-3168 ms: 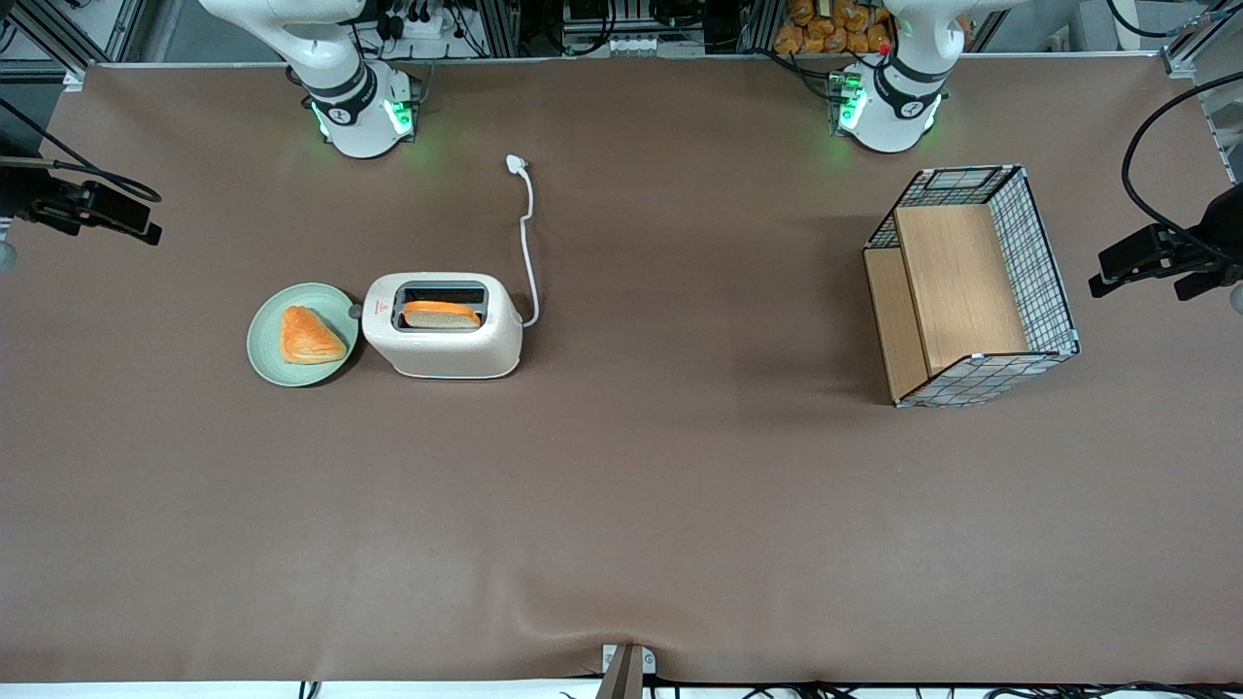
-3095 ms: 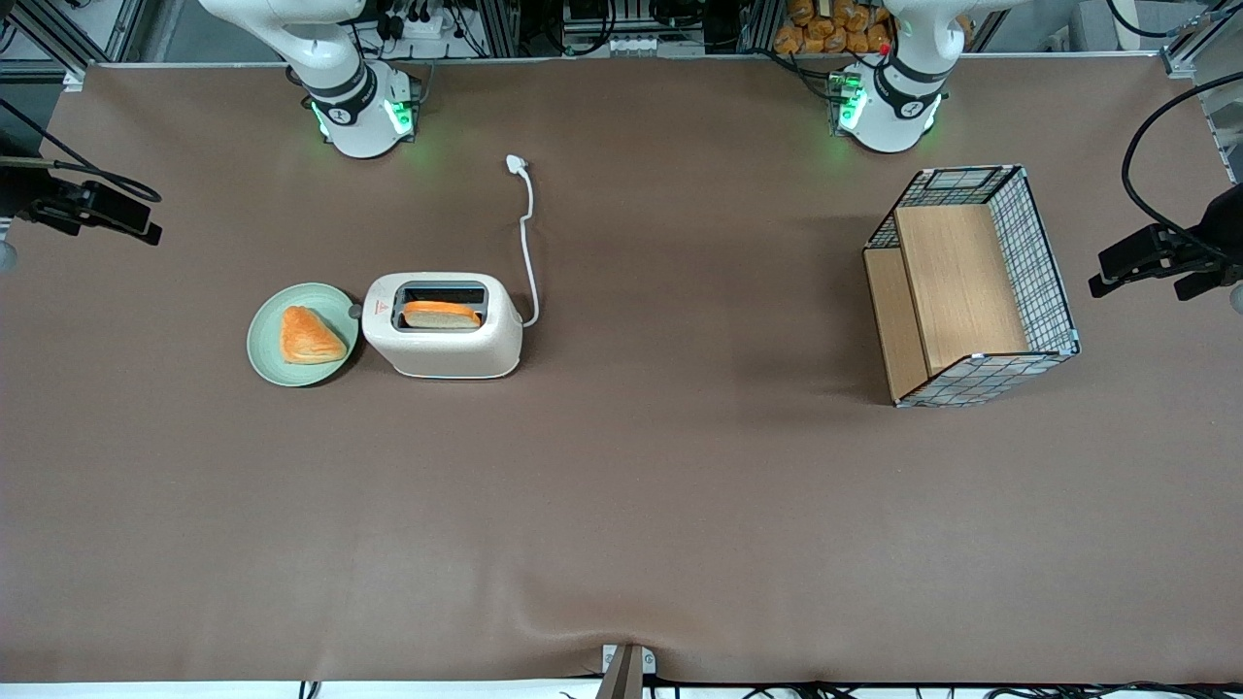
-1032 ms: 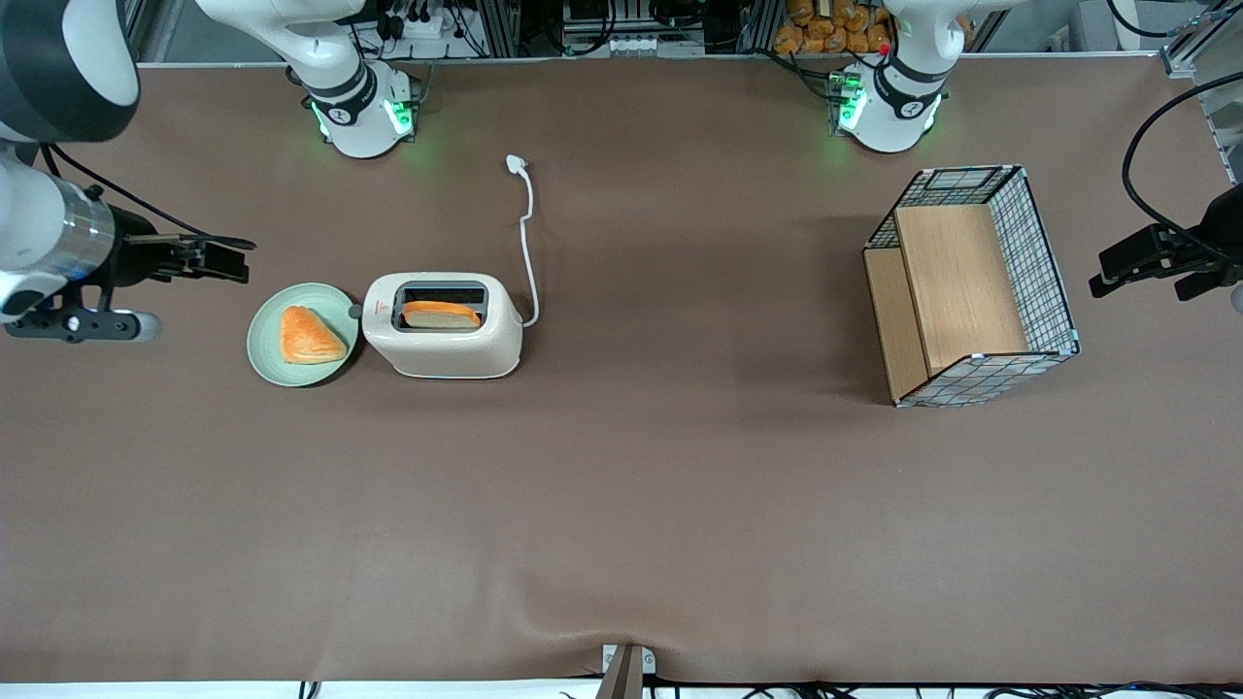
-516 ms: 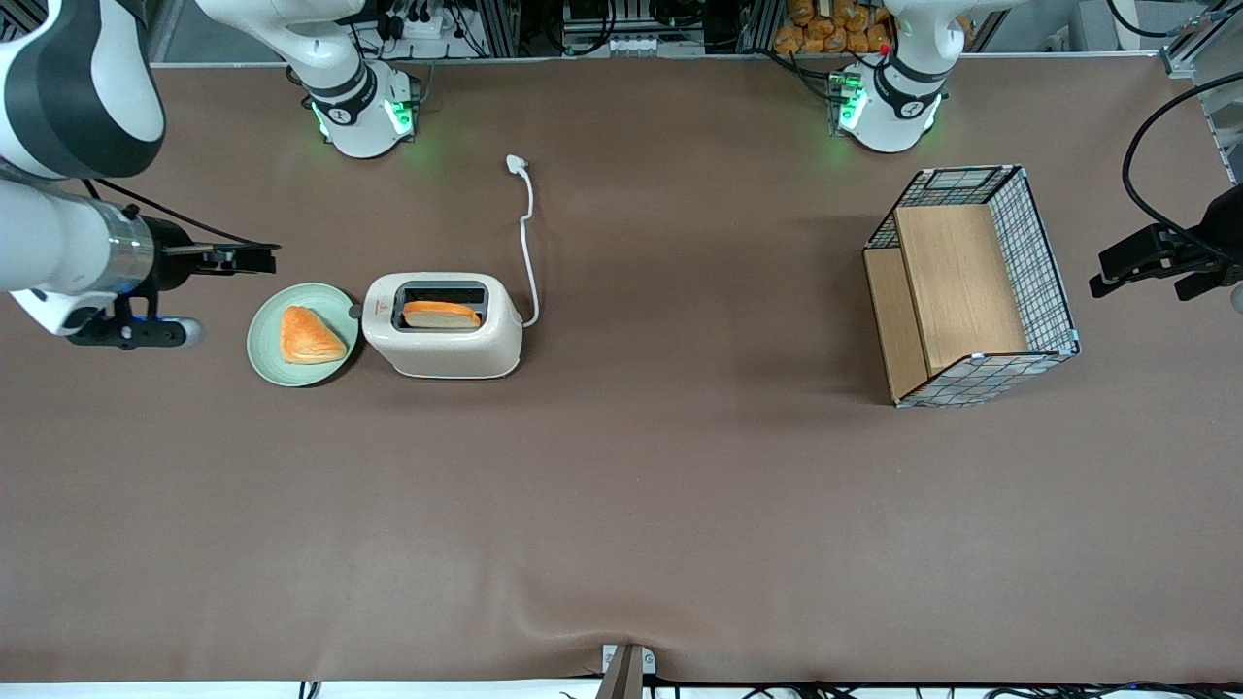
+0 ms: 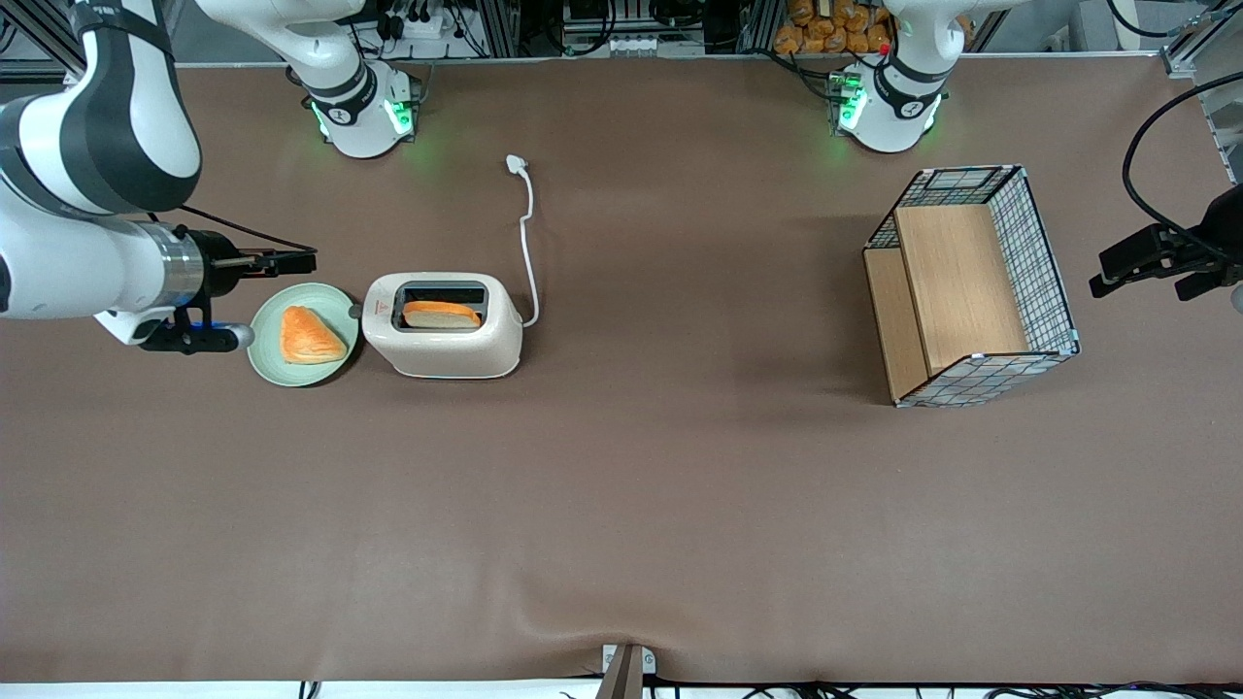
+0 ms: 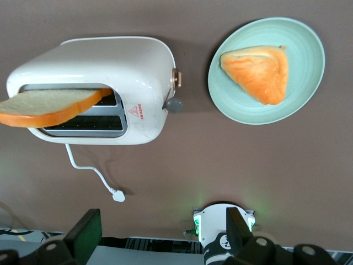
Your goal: Press toaster button with right arm
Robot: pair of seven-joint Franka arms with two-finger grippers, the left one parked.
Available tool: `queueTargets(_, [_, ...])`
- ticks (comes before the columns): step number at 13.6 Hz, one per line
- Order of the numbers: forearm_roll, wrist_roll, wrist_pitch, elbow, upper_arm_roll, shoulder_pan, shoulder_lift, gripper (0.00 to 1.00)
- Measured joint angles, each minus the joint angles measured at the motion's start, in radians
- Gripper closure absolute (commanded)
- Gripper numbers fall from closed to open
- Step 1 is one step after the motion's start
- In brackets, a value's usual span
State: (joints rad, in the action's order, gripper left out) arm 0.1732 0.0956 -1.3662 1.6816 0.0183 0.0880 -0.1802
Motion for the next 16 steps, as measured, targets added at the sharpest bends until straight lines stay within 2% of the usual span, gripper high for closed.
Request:
queueTargets(1, [0.0, -0.001, 0.0, 0.014, 0.0, 0.0, -0.001, 0.29])
queueTargets(3, [0.0, -0.002, -0.003, 0.051, 0.003, 0.0, -0.002, 0.82])
queueTargets(4, [0.0, -0.002, -0.012, 0.074, 0.004, 0.0, -0.003, 1.0])
queueTargets(8, [0.0, -0.004, -0.062, 0.143, 0.005, -0.001, -0.007, 1.0])
queueTargets(12, [0.002, -0.004, -0.181, 0.196, 0.006, -0.001, -0.016, 1.0])
queueTargets(16, [0.064, -0.034, -0.235, 0.216, 0.008, -0.013, -0.085, 1.0])
